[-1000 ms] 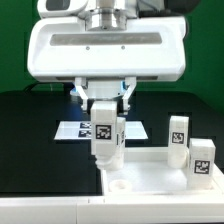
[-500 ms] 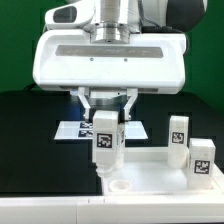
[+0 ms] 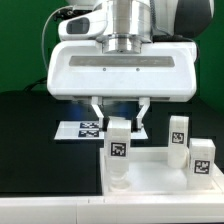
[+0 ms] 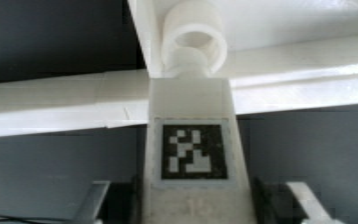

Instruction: Assemble square table

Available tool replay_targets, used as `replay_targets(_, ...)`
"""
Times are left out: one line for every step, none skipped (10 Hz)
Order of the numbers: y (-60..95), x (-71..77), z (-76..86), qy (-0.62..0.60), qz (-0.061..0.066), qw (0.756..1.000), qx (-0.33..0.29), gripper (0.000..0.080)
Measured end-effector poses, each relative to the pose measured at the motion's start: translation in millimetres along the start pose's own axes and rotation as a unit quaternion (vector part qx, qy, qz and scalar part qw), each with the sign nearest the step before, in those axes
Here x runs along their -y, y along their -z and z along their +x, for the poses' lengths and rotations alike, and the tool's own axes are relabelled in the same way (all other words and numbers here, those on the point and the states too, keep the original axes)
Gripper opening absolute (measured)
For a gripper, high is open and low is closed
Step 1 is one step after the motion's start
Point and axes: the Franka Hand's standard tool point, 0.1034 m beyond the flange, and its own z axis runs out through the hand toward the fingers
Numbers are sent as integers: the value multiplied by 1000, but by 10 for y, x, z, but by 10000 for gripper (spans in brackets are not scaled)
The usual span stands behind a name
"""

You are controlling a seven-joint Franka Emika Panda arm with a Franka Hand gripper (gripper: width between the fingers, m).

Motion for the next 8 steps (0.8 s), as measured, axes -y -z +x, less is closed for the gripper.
replay_targets(-22, 24, -30, 0, 0, 1000, 3, 285)
replay_targets(-34, 39, -47, 1, 1, 1000, 4, 285)
replay_targets(-49, 35, -64, 2, 0, 1000, 5, 285)
replay_targets(-71, 35, -88, 2, -1, 1000, 7, 285)
replay_targets(-98, 34, -112, 3, -2, 1000, 8, 285)
replay_targets(-118, 18, -118, 4, -5, 1000, 4, 285)
replay_targets(-127, 6, -112, 4, -7, 1000, -1, 285)
replay_targets(-132, 11, -106, 6, -9, 1000, -6, 285)
